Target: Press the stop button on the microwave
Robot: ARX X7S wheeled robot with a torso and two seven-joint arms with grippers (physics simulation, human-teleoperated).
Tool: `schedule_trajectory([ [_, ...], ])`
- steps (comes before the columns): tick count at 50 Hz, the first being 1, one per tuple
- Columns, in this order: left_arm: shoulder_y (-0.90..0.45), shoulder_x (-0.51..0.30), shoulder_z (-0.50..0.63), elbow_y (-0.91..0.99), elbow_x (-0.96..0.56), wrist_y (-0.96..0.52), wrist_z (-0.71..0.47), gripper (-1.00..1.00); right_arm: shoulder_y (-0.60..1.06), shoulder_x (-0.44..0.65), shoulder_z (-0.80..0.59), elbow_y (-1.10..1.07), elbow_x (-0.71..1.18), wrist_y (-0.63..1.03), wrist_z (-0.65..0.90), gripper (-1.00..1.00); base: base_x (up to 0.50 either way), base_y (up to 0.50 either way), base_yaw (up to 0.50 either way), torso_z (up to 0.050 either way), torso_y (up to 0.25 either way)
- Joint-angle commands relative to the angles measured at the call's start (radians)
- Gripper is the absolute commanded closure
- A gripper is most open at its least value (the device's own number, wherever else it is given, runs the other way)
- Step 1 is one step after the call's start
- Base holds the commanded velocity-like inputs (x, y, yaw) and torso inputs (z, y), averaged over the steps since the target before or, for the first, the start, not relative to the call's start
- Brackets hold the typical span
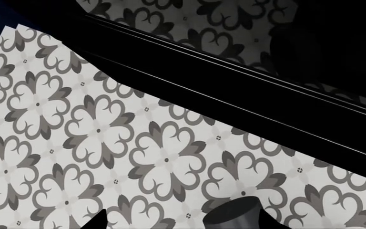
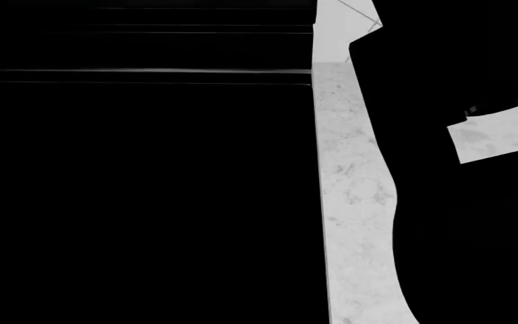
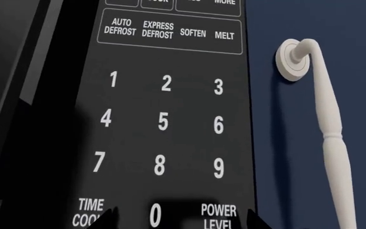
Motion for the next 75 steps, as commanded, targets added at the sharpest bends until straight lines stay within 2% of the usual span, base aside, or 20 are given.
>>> schedule_trajectory([
  [1,0.001,0.0,0.0,-0.001,0.0,0.0,0.0,-1.0,-0.014,0.011,-0.011,-0.006,0.013,0.004,-0.008,-1.0,0.0,0.0,0.0,0.05,0.0],
  [6,0.001,0.0,0.0,-0.001,0.0,0.0,0.0,-1.0,-0.018,0.011,-0.01,-0.005,0.018,0.0,-0.008,-1.0,0.39,-0.1,0.0,0.05,0.0],
  [24,0.001,0.0,0.0,-0.001,0.0,0.0,0.0,-1.0,-0.029,0.011,-0.031,0.012,0.016,-0.002,-0.005,-1.0,0.01,0.0,0.0,0.048,0.0],
  [30,0.001,0.0,0.0,-0.001,0.0,0.0,0.0,-1.0,-0.022,0.03,-0.032,-0.051,0.046,0.093,0.039,-1.0,0.01,0.0,0.0,0.0,0.0],
  [43,0.001,0.0,0.0,-0.001,0.0,0.0,0.0,-1.0,-0.009,0.113,0.02,-0.329,0.192,0.361,0.212,-1.0,0.0,0.0,0.0,0.0,0.0],
  [59,0.001,0.0,0.0,-0.001,0.0,0.0,0.0,-1.0,-0.022,0.151,0.063,-0.494,0.278,0.452,0.312,-1.0,0.0,0.0,0.0,0.0,0.0],
  [60,0.001,0.0,0.0,-0.001,0.0,0.0,0.0,-1.0,-0.024,0.154,0.069,-0.506,0.287,0.46,0.322,1.0,0.0,0.0,0.0,0.0,0.0],
  [75,0.001,0.0,0.0,-0.001,0.0,0.0,0.0,-1.0,-0.047,0.189,0.11,-0.656,0.374,0.527,0.415,1.0,0.0,0.0,0.0,0.0,0.0],
])
